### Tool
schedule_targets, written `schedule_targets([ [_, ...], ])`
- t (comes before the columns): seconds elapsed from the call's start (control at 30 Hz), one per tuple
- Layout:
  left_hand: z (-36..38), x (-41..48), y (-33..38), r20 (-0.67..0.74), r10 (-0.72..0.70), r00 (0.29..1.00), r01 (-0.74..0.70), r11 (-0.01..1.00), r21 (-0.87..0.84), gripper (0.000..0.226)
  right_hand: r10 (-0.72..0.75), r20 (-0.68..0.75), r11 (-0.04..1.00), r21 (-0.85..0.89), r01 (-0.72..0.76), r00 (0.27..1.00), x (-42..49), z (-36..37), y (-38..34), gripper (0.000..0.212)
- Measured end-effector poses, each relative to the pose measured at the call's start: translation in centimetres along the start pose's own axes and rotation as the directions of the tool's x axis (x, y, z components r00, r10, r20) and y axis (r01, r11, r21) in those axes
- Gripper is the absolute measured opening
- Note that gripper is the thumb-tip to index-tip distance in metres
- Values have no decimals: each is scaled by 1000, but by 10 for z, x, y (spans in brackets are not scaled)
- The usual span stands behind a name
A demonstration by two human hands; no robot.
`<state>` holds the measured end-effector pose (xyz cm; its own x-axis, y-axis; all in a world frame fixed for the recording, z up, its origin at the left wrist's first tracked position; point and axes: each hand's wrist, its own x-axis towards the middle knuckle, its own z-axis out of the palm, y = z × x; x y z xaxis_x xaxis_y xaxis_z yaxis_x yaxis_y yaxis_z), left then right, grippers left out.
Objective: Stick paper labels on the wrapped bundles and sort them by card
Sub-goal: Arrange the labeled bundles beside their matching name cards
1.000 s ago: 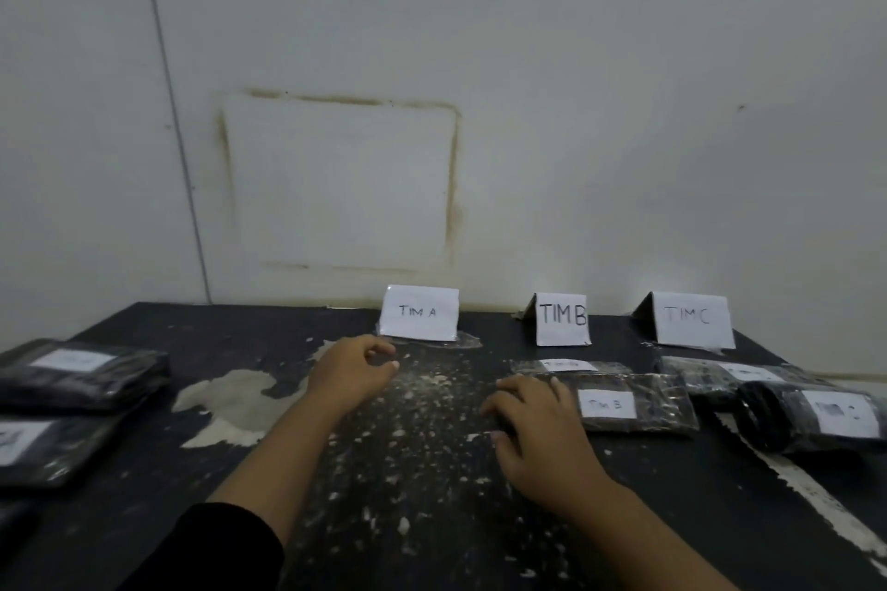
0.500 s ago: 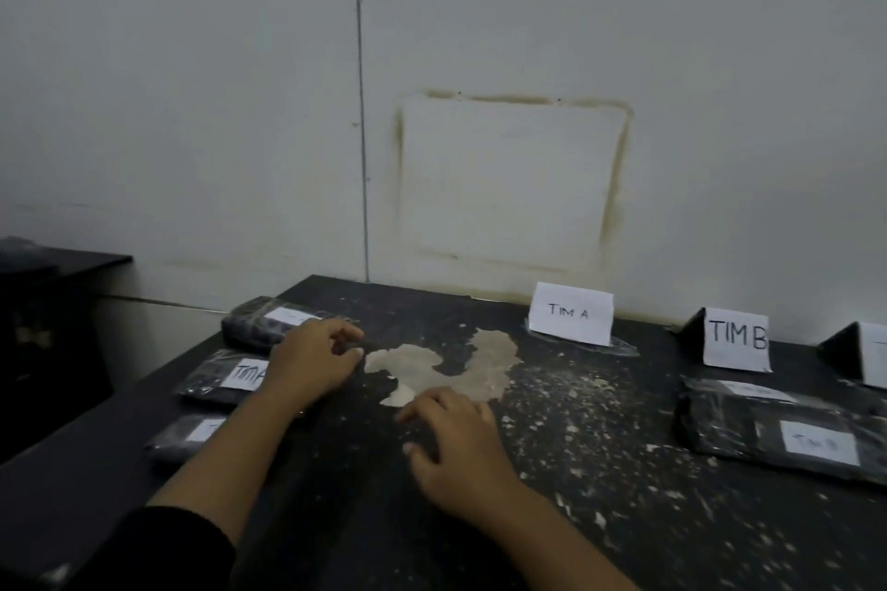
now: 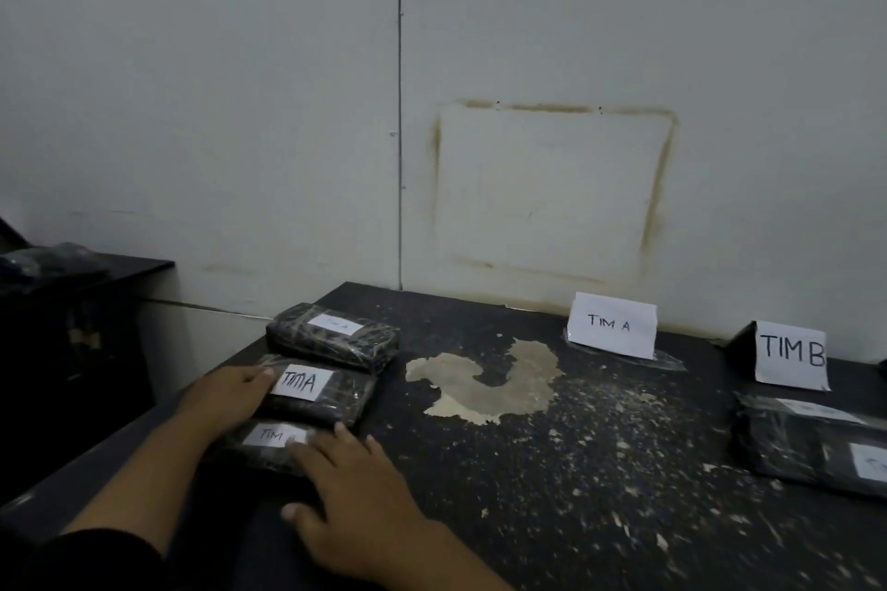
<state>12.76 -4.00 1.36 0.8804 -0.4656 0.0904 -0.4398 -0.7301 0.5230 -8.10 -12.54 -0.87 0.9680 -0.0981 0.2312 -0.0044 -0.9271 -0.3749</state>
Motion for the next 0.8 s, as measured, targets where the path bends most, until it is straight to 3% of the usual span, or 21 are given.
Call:
schedule_targets([
  [0.17, 3, -4, 10, -11, 42, 999, -42, 999, -15, 22, -10, -50, 997, -73, 7, 999, -5, -7, 14, 49],
  [0.27, 10, -10, 22, -14, 12, 1000, -10, 996, 92, 47, -13, -46, 994, -112, 8, 999, -12, -16, 21, 43],
  [0.33, 17, -9, 30, 15, -18, 1000, 16, 986, 165, 51, -1, -53, 993, -119, -5, 999, -20, -23, 27, 37],
  [0.53, 32, -12, 62, 133, -23, 991, 46, 984, -174, 37, 12, -51, 975, -221, -23, 999, -52, -52, 55, 30],
  [0.8, 72, -36, 138, 206, 99, 973, -43, 964, -264, 41, 104, -99, 962, -244, -125, 990, -114, -91, 130, 33],
])
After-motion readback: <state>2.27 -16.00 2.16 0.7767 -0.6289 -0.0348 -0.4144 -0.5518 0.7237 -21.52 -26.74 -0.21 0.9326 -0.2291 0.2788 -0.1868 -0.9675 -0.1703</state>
